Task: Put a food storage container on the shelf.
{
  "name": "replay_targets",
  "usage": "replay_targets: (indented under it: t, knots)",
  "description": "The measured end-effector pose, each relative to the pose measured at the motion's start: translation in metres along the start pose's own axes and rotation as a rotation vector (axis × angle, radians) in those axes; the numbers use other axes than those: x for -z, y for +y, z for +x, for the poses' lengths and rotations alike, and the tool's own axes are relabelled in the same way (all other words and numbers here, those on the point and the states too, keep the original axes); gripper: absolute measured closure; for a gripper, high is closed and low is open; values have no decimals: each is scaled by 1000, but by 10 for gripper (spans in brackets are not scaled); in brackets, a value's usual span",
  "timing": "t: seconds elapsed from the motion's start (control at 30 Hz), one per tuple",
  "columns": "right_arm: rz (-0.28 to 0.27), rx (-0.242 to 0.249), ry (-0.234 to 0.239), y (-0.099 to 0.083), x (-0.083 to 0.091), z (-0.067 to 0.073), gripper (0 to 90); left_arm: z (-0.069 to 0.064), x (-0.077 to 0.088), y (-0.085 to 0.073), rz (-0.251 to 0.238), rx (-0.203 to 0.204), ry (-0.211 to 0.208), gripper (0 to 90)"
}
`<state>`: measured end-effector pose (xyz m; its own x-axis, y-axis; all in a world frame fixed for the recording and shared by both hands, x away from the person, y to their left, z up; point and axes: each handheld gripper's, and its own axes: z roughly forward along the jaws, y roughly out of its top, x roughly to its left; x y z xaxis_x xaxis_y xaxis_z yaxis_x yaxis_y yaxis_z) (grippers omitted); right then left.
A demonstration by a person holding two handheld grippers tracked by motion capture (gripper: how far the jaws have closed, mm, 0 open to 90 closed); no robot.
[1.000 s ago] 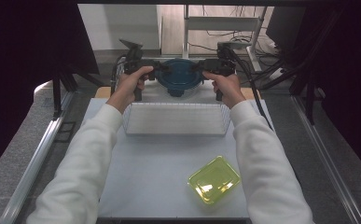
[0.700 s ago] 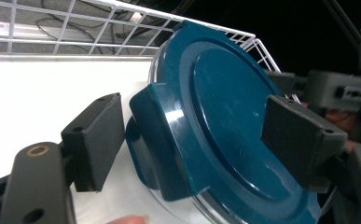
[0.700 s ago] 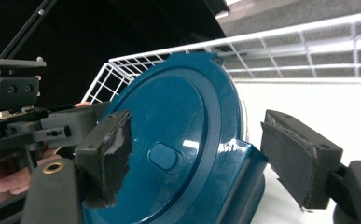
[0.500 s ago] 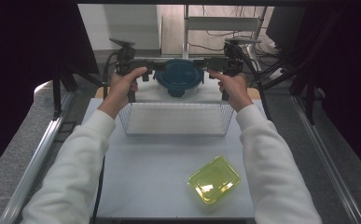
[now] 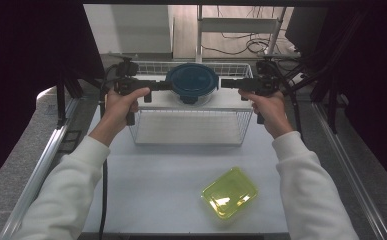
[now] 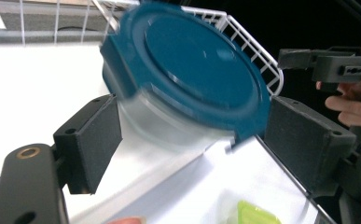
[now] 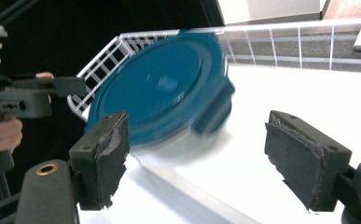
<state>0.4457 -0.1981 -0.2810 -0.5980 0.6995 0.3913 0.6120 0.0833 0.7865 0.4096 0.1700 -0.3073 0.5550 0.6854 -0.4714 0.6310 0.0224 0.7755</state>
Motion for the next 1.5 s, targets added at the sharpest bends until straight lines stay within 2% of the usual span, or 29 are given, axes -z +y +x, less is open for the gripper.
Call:
replay_targets:
  t: [0.03,0.07,0.1,0.13,0.17,0.23,0.27,0.3,0.33,0.37,0.4,0.47,0.5,0.67,0.7,0.8,0.87,0.93,1.03,1.07,1.1,1.2,1.3,1.4,1.5]
  knots:
    - [-2,30,-9,-9,9,1,229,-4,3,-9,6,-30,18,185]
    - [-2,30,-9,-9,9,1,229,-4,3,-9,6,-30,18,186]
    - [-4,49,-3,-19,18,1,236,-8,7,-19,10,-70,23,186]
    - [-4,49,-3,-19,18,1,236,-8,7,-19,10,-70,23,185]
    - [-5,56,-2,-23,21,1,238,-11,10,-26,11,-82,19,185]
    - [-9,88,-16,-40,33,1,240,-16,14,-41,9,-97,9,185]
    - [-9,92,-18,-45,35,1,240,-16,14,-41,9,-97,9,185]
    - [-9,92,-18,-45,35,1,240,-17,16,-49,10,-106,14,185]
    - [-3,96,-17,-60,41,-3,240,-18,18,-55,15,-110,12,185]
    - [-3,96,-17,-60,41,-3,240,-18,18,-60,19,-111,10,185]
    - [11,103,-25,-75,46,-6,240,-18,20,-74,32,-110,12,183]
    - [25,106,-26,-87,50,-8,240,-17,22,-89,36,-99,22,183]
    - [31,109,-26,-96,53,-10,240,-17,22,-89,36,-99,22,183]
    - [44,110,-37,-127,63,-16,246,-17,25,-120,57,-125,69,186]
    - [49,117,-46,-134,65,-16,250,-16,23,-133,75,-130,79,187]
    - [59,126,-64,-150,70,-17,254,-16,23,-142,91,-141,92,189]
    - [76,127,-63,-161,72,-18,254,-16,21,-153,105,-156,117,196]
    - [82,131,-62,-166,73,-17,257,-15,20,-163,125,-163,121,196]
    - [108,147,-57,-184,76,-13,258,-14,19,-177,136,-149,119,197]
    - [108,147,-57,-184,76,-13,258,-12,18,-180,142,-147,121,197]
    - [121,154,-69,-191,77,-12,258,-11,17,-183,158,-148,122,197]
    - [126,153,-72,-196,78,-12,258,-10,17,-186,158,-144,126,198]
    - [140,154,-96,-206,78,-13,260,-11,18,-191,165,-159,140,198]
    - [155,169,-113,-211,77,-14,263,-7,17,-202,189,-151,154,199]
    - [160,167,-112,-212,76,-15,265,-6,15,-206,203,-153,165,200]
